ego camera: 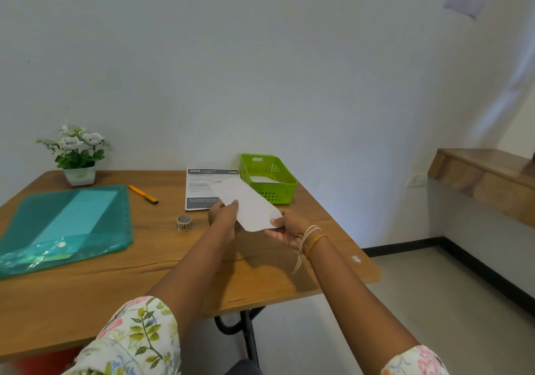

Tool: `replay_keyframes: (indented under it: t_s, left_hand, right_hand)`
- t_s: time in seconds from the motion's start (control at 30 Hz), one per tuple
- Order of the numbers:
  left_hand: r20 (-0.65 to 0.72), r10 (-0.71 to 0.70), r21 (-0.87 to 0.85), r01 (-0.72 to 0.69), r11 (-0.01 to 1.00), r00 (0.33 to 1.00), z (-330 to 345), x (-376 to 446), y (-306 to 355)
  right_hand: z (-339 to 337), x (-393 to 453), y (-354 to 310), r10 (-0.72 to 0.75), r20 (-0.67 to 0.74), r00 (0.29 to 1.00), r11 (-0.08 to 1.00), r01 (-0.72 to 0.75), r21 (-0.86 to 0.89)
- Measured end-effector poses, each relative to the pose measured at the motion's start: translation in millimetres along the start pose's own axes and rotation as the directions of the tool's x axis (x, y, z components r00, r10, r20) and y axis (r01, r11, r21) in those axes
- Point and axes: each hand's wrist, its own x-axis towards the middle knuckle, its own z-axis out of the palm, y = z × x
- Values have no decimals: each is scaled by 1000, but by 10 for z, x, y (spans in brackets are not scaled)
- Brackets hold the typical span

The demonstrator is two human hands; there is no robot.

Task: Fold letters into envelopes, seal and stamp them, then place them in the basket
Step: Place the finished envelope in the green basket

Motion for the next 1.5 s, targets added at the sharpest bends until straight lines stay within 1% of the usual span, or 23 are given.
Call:
replay_keyframes:
  t_s: [0.1,0.17,0.33,0.4,0.5,0.63,0.73,0.87,1.03,1.13,1.23,1.37,1.5]
  left_hand:
    - [223,52,4,-54,999,974,54,-22,35]
    - [317,83,17,-94,995,945,101,-55,59]
    - [445,148,125,-225,966,883,265,-64,193]
    - [469,153,131,-239,962,870,351,-18,263]
    - [473,120,149,-214,966,873,494,99,322]
    - [449,46,191,-147,971,892,615,333,316]
    - [440,25,207,-129,970,897,659,519,257]
    - [430,40,223,-149,963,902,679,755,162]
    - [387,95,236,-199,951,917,679,975,116]
    - [396,107,280,-231,932,912,635,1045,79]
    - [403,118,337,-266,903,908,556,1100,31]
    - [391,118,378,-276,884,913,464,1154,-19]
    - [393,92,430,-272,861,915,366,1161,-112]
  right_hand:
    - [55,10,-143,-70,-36,997,998,70,3]
    - [67,36,-216,-108,-73,991,994,110,27]
    - [36,155,-425,-219,-180,959,968,237,81]
    - [22,233,-514,-254,-210,944,957,277,87]
    - [6,418,-641,-267,-220,938,956,286,59]
    - [-47,751,-824,-200,-253,947,977,212,23]
    - [-88,957,-875,-185,-235,954,982,184,-26]
    - [-117,1268,-894,-199,-243,949,980,185,-80]
    - [-140,1664,-824,-280,-345,896,949,203,-241]
    - [-147,1777,-740,-263,-386,884,938,140,-317]
    - [-94,1774,-676,-254,-395,883,924,101,-370]
    - [2,1827,-588,-247,-306,919,864,66,-499]
    - [-11,1934,-533,-315,-269,910,769,78,-635]
